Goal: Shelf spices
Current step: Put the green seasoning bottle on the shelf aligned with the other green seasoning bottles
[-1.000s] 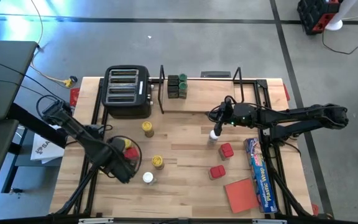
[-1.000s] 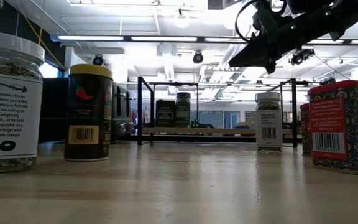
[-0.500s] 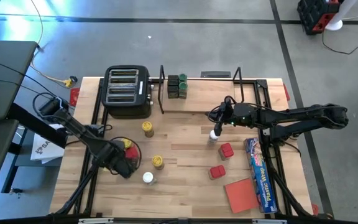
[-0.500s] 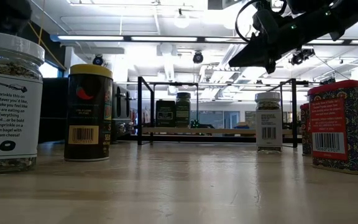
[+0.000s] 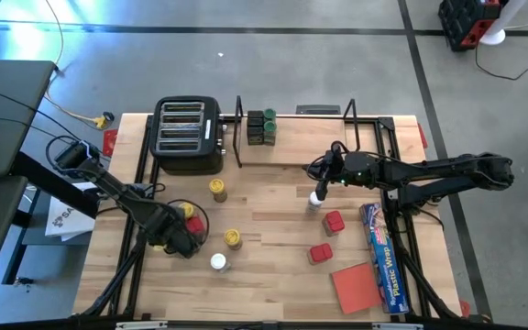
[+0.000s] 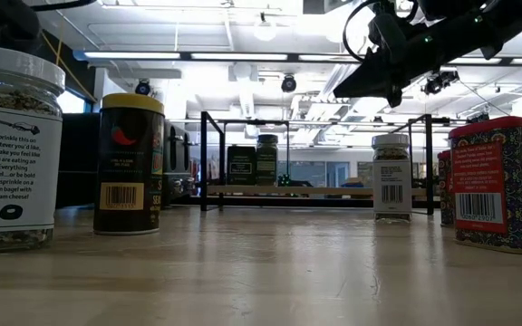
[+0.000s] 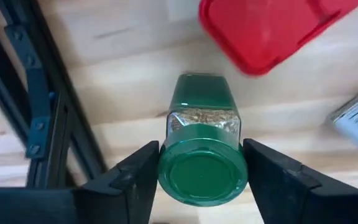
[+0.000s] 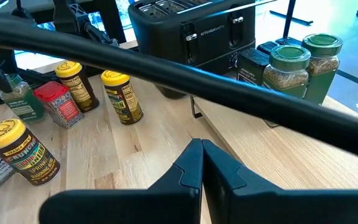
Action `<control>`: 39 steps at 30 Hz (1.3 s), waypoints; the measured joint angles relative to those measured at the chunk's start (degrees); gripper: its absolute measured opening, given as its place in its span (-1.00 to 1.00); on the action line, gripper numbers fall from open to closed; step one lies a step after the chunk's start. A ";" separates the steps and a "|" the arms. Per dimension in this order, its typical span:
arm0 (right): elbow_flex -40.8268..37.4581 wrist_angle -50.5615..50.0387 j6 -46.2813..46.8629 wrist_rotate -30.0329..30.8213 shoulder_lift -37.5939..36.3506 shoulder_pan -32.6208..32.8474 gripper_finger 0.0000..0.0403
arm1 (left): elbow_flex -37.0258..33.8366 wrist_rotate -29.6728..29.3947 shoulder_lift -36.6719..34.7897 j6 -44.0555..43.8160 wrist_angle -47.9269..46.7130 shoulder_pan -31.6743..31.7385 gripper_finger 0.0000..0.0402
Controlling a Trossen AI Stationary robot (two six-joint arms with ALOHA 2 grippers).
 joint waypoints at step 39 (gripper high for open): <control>0.00 -1.25 0.01 0.00 0.02 0.00 -1.00 | 0.00 5.88 0.00 1.40 1.01 -3.38 0.06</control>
